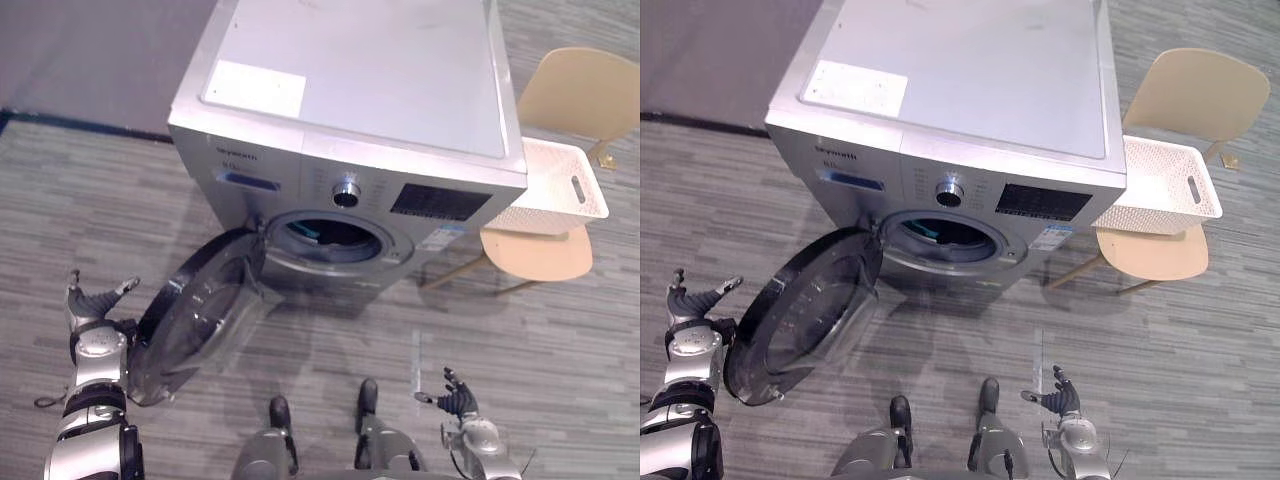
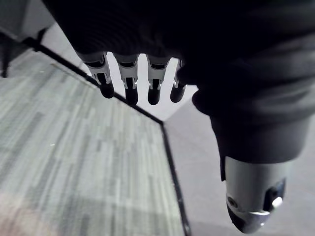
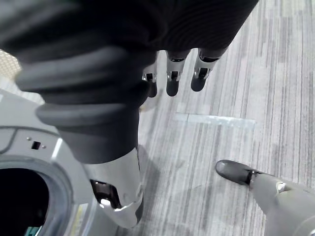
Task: Pick up the laundry basket with both hands and put the clothes into the washing machine.
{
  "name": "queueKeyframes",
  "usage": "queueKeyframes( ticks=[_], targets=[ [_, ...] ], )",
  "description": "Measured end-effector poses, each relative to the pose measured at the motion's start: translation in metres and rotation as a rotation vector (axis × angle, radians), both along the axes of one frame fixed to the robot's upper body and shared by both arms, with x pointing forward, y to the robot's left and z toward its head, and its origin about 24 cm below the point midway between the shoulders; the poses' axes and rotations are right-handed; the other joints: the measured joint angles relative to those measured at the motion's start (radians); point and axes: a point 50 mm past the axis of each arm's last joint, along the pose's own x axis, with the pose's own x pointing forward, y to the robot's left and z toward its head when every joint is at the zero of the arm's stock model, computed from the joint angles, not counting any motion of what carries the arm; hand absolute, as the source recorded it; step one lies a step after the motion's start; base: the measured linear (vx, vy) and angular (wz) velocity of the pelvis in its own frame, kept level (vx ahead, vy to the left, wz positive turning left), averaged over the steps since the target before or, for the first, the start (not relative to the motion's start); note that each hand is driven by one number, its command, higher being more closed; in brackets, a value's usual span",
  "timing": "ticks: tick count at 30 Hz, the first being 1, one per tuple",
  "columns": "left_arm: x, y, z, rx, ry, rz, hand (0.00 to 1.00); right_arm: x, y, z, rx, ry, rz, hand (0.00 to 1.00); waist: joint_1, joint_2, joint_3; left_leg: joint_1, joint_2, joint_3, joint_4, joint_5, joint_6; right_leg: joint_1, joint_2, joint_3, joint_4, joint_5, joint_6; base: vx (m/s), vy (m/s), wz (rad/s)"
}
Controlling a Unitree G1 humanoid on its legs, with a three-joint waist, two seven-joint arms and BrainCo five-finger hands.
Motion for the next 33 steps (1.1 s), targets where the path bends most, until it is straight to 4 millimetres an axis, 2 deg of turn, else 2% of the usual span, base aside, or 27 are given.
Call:
queueKeyframes(
  ticks=[1, 4, 7, 9, 10, 11, 12, 13, 15, 16, 19, 21, 23, 25, 26, 28, 30, 31, 33],
  targets=[
    [-0.002, -0.015, -0.018, -0.09, 0.007, -0.011, 0.0, 0.002, 0.0, 0.001, 0.006, -0.005, -0.002, 0.0, 0.021, -0.002, 0.024, -0.017, 0.001, 0.011, 0.017, -0.001, -0.001, -0.013, -0.001, 0.005, 0.0, 0.0, 0.0, -0.06, -0.014, -0.11],
    [-0.004, -0.025, -0.029, -0.149, 0.006, -0.015, 0.0, 0.004, 0.004, 0.001, 0.009, -0.008, 0.02, 0.0, 0.019, 0.001, 0.029, -0.023, 0.008, 0.012, 0.03, -0.003, -0.005, -0.014, 0.004, 0.007, 0.0, 0.0, 0.0, -0.07, -0.032, -0.07],
    [-0.007, -0.05, -0.049, -0.218, 0.026, -0.059, 0.0, 0.008, 0.004, 0.002, 0.008, -0.015, 0.021, 0.0, 0.019, 0.004, 0.031, -0.037, 0.009, 0.012, 0.046, -0.01, -0.015, -0.019, 0.002, 0.012, 0.005, -0.026, 0.009, -0.11, -0.053, -0.02],
    [-0.008, -0.088, -0.069, -0.284, 0.065, -0.148, 0.0, 0.012, 0.005, 0.003, 0.008, -0.02, 0.025, 0.0, 0.018, 0.014, 0.03, -0.058, 0.011, -0.003, 0.05, -0.008, -0.018, -0.043, 0.004, 0.01, 0.025, -0.043, 0.012, -0.11, -0.054, 0.08],
    [-0.009, -0.098, -0.074, -0.299, 0.076, -0.173, 0.0, 0.013, 0.005, 0.003, 0.008, -0.02, 0.024, 0.0, 0.016, 0.017, 0.029, -0.058, 0.011, -0.006, 0.05, -0.006, -0.02, -0.046, 0.005, 0.008, 0.031, -0.049, 0.01, -0.05, -0.032, 0.12],
    [-0.012, -0.119, -0.084, -0.337, 0.094, -0.222, 0.0, 0.013, 0.005, 0.003, 0.008, -0.019, 0.022, 0.0, 0.015, 0.022, 0.027, -0.055, 0.012, -0.013, 0.048, -0.003, -0.024, -0.046, 0.004, 0.003, 0.039, -0.055, 0.006, -0.02, -0.018, 0.09],
    [-0.015, -0.15, -0.093, -0.397, 0.107, -0.298, 0.0, 0.013, 0.005, 0.003, 0.009, -0.02, 0.022, 0.0, 0.016, 0.023, 0.026, -0.049, 0.013, -0.015, 0.044, 0.0, -0.024, -0.041, 0.004, 0.001, 0.04, -0.058, 0.004, -0.02, -0.01, 0.07],
    [-0.016, -0.161, -0.096, -0.416, 0.113, -0.331, 0.0, 0.013, 0.005, 0.003, 0.01, -0.02, 0.021, 0.0, 0.016, 0.023, 0.026, -0.046, 0.012, -0.016, 0.041, 0.002, -0.023, -0.039, 0.004, 0.0, 0.04, -0.058, 0.005, 0.0, -0.004, 0.07],
    [-0.017, -0.208, -0.1, -0.468, 0.137, -0.5, 0.0, 0.011, 0.008, 0.002, 0.02, -0.016, 0.016, 0.0, 0.014, 0.032, 0.017, -0.03, 0.009, -0.029, 0.029, 0.01, -0.021, -0.022, 0.006, -0.013, 0.04, -0.06, 0.008, 0.02, -0.003, 0.15],
    [-0.017, -0.217, -0.099, -0.473, 0.14, -0.542, 0.0, 0.011, 0.009, 0.001, 0.021, -0.014, 0.015, 0.0, 0.012, 0.035, 0.013, -0.027, 0.008, -0.029, 0.028, 0.011, -0.02, -0.018, 0.005, -0.013, 0.04, -0.061, 0.009, 0.04, 0.005, 0.11],
    [-0.007, -0.272, -0.086, -0.495, 0.12, -0.789, 0.0, 0.01, 0.009, 0.001, 0.021, -0.012, 0.01, 0.0, 0.009, 0.082, -0.031, 0.0, -0.009, -0.026, 0.003, 0.015, -0.015, -0.003, -0.004, -0.011, 0.04, -0.068, 0.018, 0.05, 0.036, 0.01],
    [0.006, -0.289, -0.075, -0.485, 0.087, -0.858, 0.0, 0.011, 0.01, 0.001, 0.023, -0.014, 0.01, 0.0, 0.0, 0.102, -0.04, 0.017, -0.013, -0.018, -0.006, 0.016, -0.014, 0.006, -0.005, -0.006, 0.039, -0.069, 0.017, 0.03, 0.036, -0.08],
    [0.032, -0.297, -0.055, -0.451, 0.026, -0.892, 0.0, 0.014, 0.011, 0.004, 0.03, -0.031, 0.0, 0.0, -0.032, 0.112, -0.039, 0.021, -0.012, -0.003, -0.012, 0.016, -0.015, 0.0, -0.004, 0.007, 0.039, -0.069, 0.017, 0.0, 0.027, -0.18],
    [0.062, -0.289, -0.033, -0.385, -0.017, -0.889, 0.0, 0.017, 0.006, 0.007, 0.023, -0.05, -0.027, 0.0, -0.05, 0.114, -0.036, 0.01, -0.009, 0.03, -0.024, 0.02, -0.016, -0.04, 0.0, 0.039, 0.045, -0.061, 0.01, -0.05, 0.009, -0.5],
    [0.083, -0.278, -0.016, -0.354, -0.06, -0.842, 0.0, 0.02, 0.001, 0.01, 0.012, -0.066, -0.038, 0.0, -0.067, 0.116, -0.029, -0.009, -0.005, 0.056, -0.024, 0.021, -0.016, -0.074, 0.001, 0.068, 0.046, -0.05, 0.01, -0.06, -0.013, -0.65],
    [0.111, -0.254, 0.014, -0.292, -0.132, -0.766, 0.0, 0.028, -0.006, 0.017, -0.007, -0.099, -0.04, 0.0, -0.096, 0.115, -0.003, -0.04, -0.003, 0.09, -0.021, 0.021, -0.016, -0.123, 0.003, 0.108, 0.044, -0.033, 0.011, -0.06, -0.036, -0.54],
    [0.14, -0.212, 0.057, -0.19, -0.198, -0.668, 0.0, 0.032, -0.016, 0.025, -0.015, -0.141, -0.072, 0.0, -0.128, 0.111, 0.042, -0.072, -0.001, 0.122, -0.017, 0.022, -0.014, -0.162, 0.006, 0.137, 0.027, -0.007, 0.012, -0.04, -0.044, -0.44],
    [0.143, -0.2, 0.064, -0.171, -0.197, -0.641, 0.0, 0.029, -0.018, 0.025, -0.007, -0.146, -0.089, 0.0, -0.131, 0.112, 0.045, -0.084, 0.003, 0.128, -0.014, 0.022, -0.014, -0.173, 0.004, 0.142, 0.021, -0.001, 0.011, 0.01, -0.041, -0.21],
    [0.14, -0.195, 0.057, -0.175, -0.164, -0.625, 0.0, 0.014, -0.021, 0.025, -0.008, -0.152, -0.136, 0.0, -0.116, 0.11, 0.058, -0.094, 0.02, 0.128, 0.003, 0.021, -0.016, -0.173, 0.014, 0.137, 0.019, -0.001, 0.011, 0.04, -0.054, 0.03]
  ],
)
